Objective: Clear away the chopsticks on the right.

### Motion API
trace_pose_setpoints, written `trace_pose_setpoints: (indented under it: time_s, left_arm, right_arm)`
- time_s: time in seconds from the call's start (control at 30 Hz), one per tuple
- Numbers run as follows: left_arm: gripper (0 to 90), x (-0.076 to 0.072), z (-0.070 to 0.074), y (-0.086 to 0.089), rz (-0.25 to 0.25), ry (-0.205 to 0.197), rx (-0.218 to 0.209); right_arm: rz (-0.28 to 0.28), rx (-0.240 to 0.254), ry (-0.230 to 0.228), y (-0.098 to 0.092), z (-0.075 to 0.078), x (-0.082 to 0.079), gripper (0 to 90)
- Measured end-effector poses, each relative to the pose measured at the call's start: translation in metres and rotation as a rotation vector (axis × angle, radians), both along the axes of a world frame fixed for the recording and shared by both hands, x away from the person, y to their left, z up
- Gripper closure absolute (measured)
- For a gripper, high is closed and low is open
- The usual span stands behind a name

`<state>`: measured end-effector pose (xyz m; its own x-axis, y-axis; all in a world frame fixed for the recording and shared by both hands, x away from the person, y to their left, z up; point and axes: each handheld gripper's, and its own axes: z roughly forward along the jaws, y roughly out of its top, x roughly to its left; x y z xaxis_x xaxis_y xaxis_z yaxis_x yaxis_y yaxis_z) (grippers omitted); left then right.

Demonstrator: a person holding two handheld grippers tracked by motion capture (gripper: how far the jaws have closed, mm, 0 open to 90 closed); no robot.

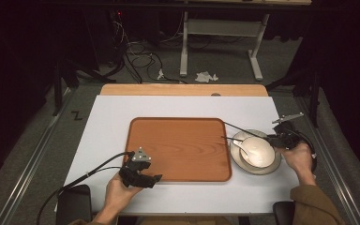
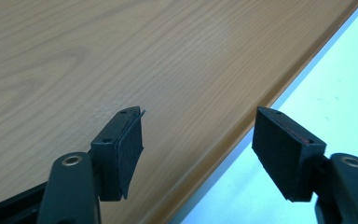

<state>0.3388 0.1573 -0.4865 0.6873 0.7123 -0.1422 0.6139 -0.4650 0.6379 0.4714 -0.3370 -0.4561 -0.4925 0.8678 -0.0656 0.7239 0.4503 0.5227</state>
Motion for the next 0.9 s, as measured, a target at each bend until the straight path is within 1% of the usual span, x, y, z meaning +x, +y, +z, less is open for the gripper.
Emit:
trace_pose_setpoints:
  time_s: [0.03,0.17,0.3,0.4,0.57,0.67,0.7,0.77,0.8,0.87,0.9]
  left_arm:
    - [33.2,0.0,0.0,0.0,0.0,0.0,0.0]
    - [33.2,0.0,0.0,0.0,-0.001,0.002,-0.001]
    - [33.2,0.0,0.0,0.0,0.0,0.0,-0.001]
    - [33.2,0.0,0.0,0.0,-0.001,0.002,0.0]
    - [33.2,0.0,0.0,0.0,-0.001,0.002,-0.001]
    - [33.2,0.0,0.0,0.0,-0.001,0.001,0.0]
    - [33.2,0.0,0.0,0.0,-0.001,0.001,-0.001]
    - [33.2,0.0,0.0,0.0,-0.001,0.003,-0.001]
    - [33.2,0.0,0.0,0.0,-0.002,0.003,-0.001]
    - [33.2,0.0,0.0,0.0,0.0,0.001,-0.004]
    - [33.2,0.0,0.0,0.0,0.0,0.0,-0.004]
  right_arm:
    - [0.0,0.0,0.0,0.0,0.0,0.0,76.3]
    - [0.004,-0.014,0.008,0.002,-0.002,0.001,81.8]
    - [0.001,-0.015,0.007,0.001,-0.003,0.002,82.7]
    - [0.002,-0.016,-0.004,0.0,-0.004,0.001,85.6]
    - [0.001,-0.012,-0.004,-0.002,-0.004,0.001,86.1]
    - [0.003,-0.014,-0.018,-0.002,-0.003,0.0,86.3]
    - [0.004,-0.002,-0.025,-0.002,-0.001,-0.001,86.4]
    - [0.006,0.006,-0.028,-0.002,0.0,-0.002,86.5]
    - [0.01,0.019,-0.042,-0.003,0.003,-0.004,86.5]
    - [0.009,0.022,-0.046,-0.003,0.005,-0.005,86.5]
    - [0.01,0.03,-0.061,-0.003,0.007,-0.006,86.5]
